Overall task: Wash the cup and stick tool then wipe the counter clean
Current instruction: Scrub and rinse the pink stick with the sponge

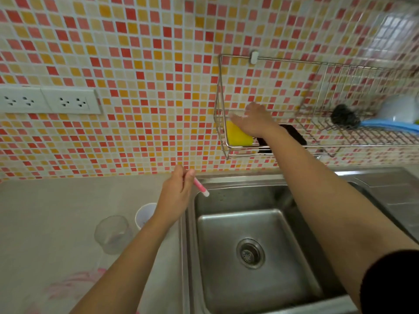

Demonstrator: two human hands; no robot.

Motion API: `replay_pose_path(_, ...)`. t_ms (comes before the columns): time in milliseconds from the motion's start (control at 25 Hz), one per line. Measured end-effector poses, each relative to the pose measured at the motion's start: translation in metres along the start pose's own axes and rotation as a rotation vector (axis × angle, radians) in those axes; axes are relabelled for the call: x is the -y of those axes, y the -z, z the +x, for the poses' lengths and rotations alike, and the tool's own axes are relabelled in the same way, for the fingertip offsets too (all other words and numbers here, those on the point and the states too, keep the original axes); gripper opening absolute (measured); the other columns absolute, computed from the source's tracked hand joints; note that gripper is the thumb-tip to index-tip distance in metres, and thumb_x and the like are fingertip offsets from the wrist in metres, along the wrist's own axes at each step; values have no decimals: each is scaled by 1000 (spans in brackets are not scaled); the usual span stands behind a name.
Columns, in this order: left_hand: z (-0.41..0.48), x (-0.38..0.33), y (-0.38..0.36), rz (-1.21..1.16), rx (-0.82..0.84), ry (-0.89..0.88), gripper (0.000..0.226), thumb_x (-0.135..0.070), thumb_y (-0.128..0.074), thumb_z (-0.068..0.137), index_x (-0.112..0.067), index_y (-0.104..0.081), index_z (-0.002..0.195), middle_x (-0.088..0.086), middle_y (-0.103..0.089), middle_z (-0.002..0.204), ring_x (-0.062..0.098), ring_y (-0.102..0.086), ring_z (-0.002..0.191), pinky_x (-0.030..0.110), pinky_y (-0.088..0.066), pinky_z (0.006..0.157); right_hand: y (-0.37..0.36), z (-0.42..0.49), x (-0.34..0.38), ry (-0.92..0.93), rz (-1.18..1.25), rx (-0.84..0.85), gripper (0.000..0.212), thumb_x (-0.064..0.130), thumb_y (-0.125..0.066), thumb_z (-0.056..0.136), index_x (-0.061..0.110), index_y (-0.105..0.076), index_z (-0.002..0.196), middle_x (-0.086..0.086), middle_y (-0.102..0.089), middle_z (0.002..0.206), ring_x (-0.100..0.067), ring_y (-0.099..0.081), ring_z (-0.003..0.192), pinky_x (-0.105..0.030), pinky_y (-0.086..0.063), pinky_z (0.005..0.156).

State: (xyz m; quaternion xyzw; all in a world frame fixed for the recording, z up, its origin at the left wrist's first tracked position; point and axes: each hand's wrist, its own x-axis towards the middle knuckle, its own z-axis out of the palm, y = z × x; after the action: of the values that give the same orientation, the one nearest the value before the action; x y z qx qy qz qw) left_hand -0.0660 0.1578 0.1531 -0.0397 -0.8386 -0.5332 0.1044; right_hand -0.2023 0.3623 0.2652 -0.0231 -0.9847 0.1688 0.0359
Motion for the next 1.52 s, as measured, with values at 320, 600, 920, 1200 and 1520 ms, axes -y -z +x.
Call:
replay_pose_path(320,-3,-3,-15,-46,-168,111,26,-33,-42,97,-15,-57,89,5,-59,83,13,-55,72,18,-44,62,-9,4,3,229,-162,270,61,40,-45,96,10,-24,145,-15,-32,149,-33,-35,132,-37,-34,99)
replay_pose_path(600,-13,-22,-64,-56,-149,295,25,-36,-57,90,-20,-69,76,-1,-66,75,13,-58,71,23,-43,66,30,-83,-49,348,301,-487,52,28,-38,98,12,-26,146,-12,-43,136,-18,-43,116,-22,-33,85)
replay_pose_path(920,-33,-37,-151,-385,-256,774,32,-44,-67,80,-13,-72,85,1,-62,79,18,-56,76,34,-48,80,-75,-199,-151,399,240,-155,59,34,-40,95,18,-20,148,-11,-33,144,-24,-36,124,-37,-36,103)
replay_pose_path(1200,-47,-75,-206,-604,-244,884,27,-33,-62,88,-13,-72,73,-2,-48,56,9,-39,53,23,-34,55,-90,-181,-200,408,32,-220,56,38,-36,93,19,-27,144,-16,-44,139,-36,-51,113,-49,-48,88)
replay_pose_path(1520,-55,-84,-207,-679,1,784,17,-12,-53,94,-3,-63,84,3,-55,63,6,-49,53,12,-43,47,-91,-182,-210,378,159,-218,57,36,-26,93,9,-31,144,-27,-38,134,-42,-48,103,-50,-48,84)
